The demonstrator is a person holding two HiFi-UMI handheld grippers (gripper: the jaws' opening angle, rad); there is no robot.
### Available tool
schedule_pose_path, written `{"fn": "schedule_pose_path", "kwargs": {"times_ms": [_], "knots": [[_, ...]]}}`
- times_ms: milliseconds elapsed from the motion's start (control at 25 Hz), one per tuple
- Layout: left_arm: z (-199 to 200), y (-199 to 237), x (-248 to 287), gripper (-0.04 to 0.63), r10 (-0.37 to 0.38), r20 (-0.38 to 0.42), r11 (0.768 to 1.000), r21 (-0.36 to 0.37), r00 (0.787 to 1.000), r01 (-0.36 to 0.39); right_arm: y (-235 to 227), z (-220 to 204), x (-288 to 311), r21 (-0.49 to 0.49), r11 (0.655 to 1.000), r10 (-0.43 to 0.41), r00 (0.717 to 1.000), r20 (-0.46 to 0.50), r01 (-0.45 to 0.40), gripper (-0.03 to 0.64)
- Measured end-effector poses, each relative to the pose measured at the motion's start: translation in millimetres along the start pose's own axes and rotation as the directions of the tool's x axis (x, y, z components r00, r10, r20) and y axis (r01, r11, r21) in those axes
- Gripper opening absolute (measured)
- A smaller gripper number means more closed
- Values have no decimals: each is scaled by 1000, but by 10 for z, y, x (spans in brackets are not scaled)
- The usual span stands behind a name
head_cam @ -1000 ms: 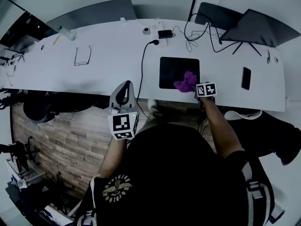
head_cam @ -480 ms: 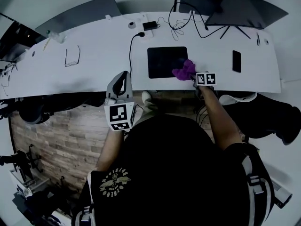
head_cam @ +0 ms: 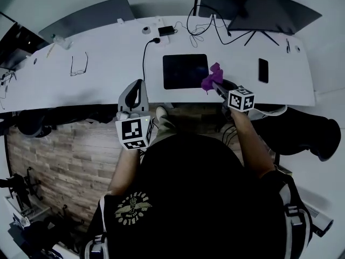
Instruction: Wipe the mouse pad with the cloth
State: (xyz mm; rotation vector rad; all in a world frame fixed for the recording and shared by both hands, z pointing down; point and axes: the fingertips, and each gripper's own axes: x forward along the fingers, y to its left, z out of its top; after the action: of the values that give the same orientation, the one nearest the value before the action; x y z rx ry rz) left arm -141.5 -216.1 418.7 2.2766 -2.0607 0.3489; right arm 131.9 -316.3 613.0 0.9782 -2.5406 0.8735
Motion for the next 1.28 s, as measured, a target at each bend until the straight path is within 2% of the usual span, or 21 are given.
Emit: {"fn": "schedule_pose_path", "kwargs": {"times_ms": [120, 280, 440, 600, 720, 800, 1000, 1280], "knots": [[199, 7, -55, 2, 8, 60, 1000, -12, 998, -7, 327, 431, -330, -52, 998, 45, 992, 121, -39, 86], [460, 18, -137, 2, -2, 107, 1000, -11, 994, 4, 744, 979, -827, -148, 988, 88, 959, 270, -49, 84], [649, 17, -274, 2, -18, 126, 1000, -2, 992, 19, 1125, 1454, -1358, -274, 961, 73, 916, 395, 42, 83], [808, -1, -390, 2, -29, 149, 1000, 10, 988, 28, 1334, 1745, -1740, -380, 909, 39, 874, 485, 170, 83], [891, -7, -446, 2, -29, 161, 999, 36, 987, 24, 1411, 1838, -1907, -420, 880, 30, 856, 517, 223, 83], [931, -14, -492, 2, -28, 166, 999, 46, 986, 21, 1422, 1846, -1978, -425, 875, 30, 850, 526, 233, 83], [965, -50, -546, 2, -33, 162, 997, 69, 986, 22, 1344, 1814, -2067, -396, 886, 14, 839, 544, 242, 83], [961, -123, -622, 2, -41, 157, 995, 98, 987, 26, 1332, 1701, -2082, -383, 893, 12, 838, 546, 237, 83]]}}
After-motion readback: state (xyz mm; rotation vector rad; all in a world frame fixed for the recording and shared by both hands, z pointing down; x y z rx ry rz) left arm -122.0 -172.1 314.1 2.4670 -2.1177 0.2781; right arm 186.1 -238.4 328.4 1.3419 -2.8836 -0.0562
